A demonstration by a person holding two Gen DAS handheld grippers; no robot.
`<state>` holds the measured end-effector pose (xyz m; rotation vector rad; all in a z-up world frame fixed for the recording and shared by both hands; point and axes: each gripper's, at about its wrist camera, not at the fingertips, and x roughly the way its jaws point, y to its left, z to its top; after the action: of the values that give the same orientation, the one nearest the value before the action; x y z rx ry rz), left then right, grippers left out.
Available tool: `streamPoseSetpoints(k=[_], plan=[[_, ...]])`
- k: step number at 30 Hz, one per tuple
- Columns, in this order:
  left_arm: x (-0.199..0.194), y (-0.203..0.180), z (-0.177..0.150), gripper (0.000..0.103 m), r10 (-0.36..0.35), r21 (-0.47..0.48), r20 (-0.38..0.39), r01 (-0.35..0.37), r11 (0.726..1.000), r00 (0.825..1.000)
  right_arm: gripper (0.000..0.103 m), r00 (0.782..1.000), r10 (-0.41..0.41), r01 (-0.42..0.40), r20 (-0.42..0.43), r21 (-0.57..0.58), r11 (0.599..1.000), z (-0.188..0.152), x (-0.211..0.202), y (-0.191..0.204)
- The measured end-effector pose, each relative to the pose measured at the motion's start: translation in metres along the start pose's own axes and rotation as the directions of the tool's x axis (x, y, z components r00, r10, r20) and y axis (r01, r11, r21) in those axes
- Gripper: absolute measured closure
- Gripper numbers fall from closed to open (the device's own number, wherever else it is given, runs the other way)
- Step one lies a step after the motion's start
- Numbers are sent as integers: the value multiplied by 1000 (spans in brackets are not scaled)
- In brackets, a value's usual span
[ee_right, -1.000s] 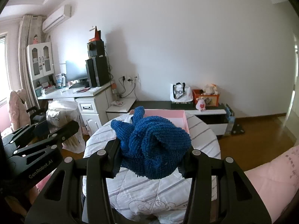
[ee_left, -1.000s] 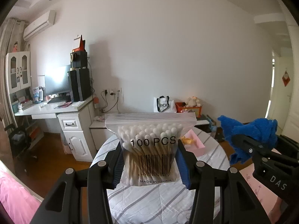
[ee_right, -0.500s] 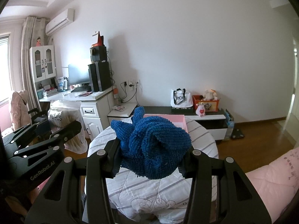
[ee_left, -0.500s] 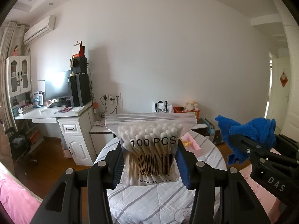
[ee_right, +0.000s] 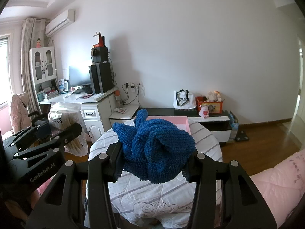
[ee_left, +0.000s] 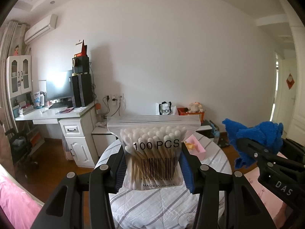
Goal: Organize soft objects
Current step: 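Lift the swab bag and blue knit item up with both tools, then carry the swab bag and blue knit item over the pink box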
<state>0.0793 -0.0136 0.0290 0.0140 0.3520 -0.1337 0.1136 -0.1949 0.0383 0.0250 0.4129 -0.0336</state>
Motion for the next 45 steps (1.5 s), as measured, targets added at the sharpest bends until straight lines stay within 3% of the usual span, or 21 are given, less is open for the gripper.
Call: streamPoseSetpoints(k=[11,26,45], plan=[[33,-5,30,56,8,-8,-19,-8,1000,1000,58,1000,-4,4,-16,10,1000,4,9,-7],[57,1,38,56,2,-12,-77,-3,1000,997,58,997,-6,9,-83,35,999,2,44,-14],[178,3,65,56,-3,-11,-256,0,1000,967,58,967,-4,29,-253,96,995,-11,157,-38]])
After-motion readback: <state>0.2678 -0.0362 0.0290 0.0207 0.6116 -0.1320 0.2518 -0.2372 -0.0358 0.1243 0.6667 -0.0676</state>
